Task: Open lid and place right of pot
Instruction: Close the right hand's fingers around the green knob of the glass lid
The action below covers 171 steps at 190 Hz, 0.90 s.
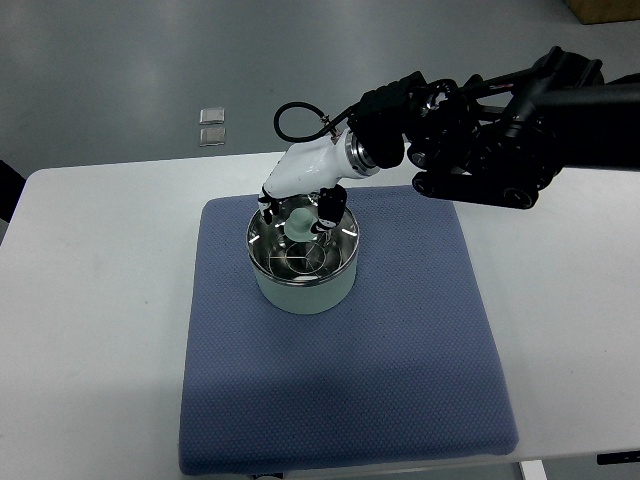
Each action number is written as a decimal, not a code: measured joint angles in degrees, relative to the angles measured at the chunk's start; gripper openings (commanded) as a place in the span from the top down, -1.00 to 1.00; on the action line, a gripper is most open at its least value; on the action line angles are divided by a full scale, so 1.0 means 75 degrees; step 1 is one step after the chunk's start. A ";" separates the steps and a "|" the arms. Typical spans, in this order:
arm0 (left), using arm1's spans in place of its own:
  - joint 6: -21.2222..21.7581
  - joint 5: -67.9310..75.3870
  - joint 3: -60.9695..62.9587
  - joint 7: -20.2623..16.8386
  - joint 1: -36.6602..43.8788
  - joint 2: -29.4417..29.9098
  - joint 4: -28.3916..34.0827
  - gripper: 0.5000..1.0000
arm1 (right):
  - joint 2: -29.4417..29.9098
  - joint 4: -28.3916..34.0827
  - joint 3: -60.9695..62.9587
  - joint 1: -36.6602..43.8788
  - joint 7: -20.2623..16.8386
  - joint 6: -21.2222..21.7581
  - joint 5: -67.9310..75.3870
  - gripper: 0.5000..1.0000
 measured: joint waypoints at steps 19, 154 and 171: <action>0.0000 0.0000 0.0000 -0.0001 0.0001 0.0000 0.0000 -1.00 | -0.0008 -0.0069 -0.0003 -0.0062 0.0000 -0.0006 -0.0076 0.09; -0.0001 0.0000 0.0000 -0.0001 0.0000 0.0000 0.0000 -1.00 | -0.0073 -0.0101 -0.0011 -0.0074 0.0010 0.0004 -0.0102 0.36; -0.0001 0.0000 0.0000 -0.0001 0.0000 0.0000 0.0000 -1.00 | -0.0083 -0.0101 -0.0011 -0.0074 0.0012 0.0005 -0.0097 0.36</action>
